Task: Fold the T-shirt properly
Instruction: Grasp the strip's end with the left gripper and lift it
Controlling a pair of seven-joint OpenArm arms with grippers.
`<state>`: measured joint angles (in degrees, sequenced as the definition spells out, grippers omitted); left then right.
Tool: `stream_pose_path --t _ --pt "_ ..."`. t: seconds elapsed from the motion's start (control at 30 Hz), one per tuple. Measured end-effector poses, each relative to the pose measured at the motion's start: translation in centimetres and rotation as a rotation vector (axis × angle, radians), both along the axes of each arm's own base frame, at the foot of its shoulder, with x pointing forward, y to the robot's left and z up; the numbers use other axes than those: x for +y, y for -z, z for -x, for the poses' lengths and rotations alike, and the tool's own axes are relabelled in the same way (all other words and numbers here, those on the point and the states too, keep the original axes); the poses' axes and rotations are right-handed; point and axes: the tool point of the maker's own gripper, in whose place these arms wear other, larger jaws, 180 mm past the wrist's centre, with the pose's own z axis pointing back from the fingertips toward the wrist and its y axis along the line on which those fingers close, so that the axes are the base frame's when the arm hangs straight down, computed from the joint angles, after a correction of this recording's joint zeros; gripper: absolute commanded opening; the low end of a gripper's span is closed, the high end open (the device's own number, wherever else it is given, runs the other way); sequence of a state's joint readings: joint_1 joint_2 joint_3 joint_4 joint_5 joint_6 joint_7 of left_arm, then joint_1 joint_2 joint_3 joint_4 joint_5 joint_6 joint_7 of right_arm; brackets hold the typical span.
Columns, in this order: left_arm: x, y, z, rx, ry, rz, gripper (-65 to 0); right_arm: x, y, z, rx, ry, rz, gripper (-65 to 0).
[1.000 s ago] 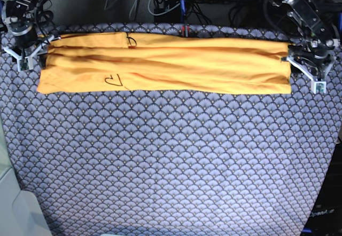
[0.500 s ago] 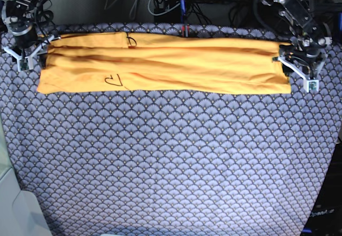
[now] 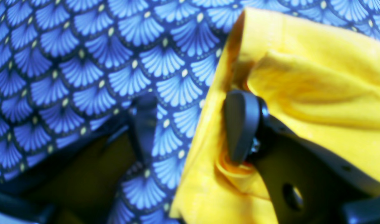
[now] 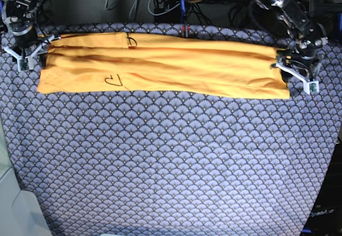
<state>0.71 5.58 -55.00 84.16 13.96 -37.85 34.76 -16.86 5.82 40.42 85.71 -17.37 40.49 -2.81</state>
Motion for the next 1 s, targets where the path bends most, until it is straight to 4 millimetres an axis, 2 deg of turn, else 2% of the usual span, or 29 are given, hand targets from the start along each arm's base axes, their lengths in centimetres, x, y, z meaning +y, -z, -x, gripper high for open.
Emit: stream_pose_path --t 0.3,0.5,0.73,0.77,0.8,0.9,0.93,1.0 --pt "0.0 0.0 0.0 0.003 0.002 -0.003 -30.3 0.0 0.0 0.0 0.0 0.0 0.0 -39.0" --pt "-1.3 0.2 -0.2 -0.015 -0.006 0.024 -30.3 0.0 0.0 0.0 0.0 0.0 0.0 -39.0" --pt "-1.5 0.3 -0.3 -0.017 -0.005 0.03 -30.9 0.0 0.0 0.0 0.0 0.0 0.0 -39.0" --pt "-1.5 0.3 -0.3 -0.017 -0.005 0.03 -32.7 0.0 0.0 0.0 0.0 0.0 0.0 -39.0" --pt "-1.6 0.3 -0.3 -0.017 -0.001 0.032 -37.6 0.0 0.0 0.0 0.0 0.0 0.0 -39.0" --pt "-2.4 0.4 -0.4 -0.022 0.025 0.052 -61.1 0.0 -0.1 -0.2 -0.004 0.0 0.0 -39.0" --pt "-2.7 0.5 -0.6 -0.025 0.026 0.065 -65.0 0.0 -0.2 -0.3 -0.007 0.0 0.0 -39.0" --pt "-2.7 0.7 -0.5 0.005 0.021 0.076 -65.0 0.0 -0.2 -0.5 -0.012 -0.001 0.0 -39.0"
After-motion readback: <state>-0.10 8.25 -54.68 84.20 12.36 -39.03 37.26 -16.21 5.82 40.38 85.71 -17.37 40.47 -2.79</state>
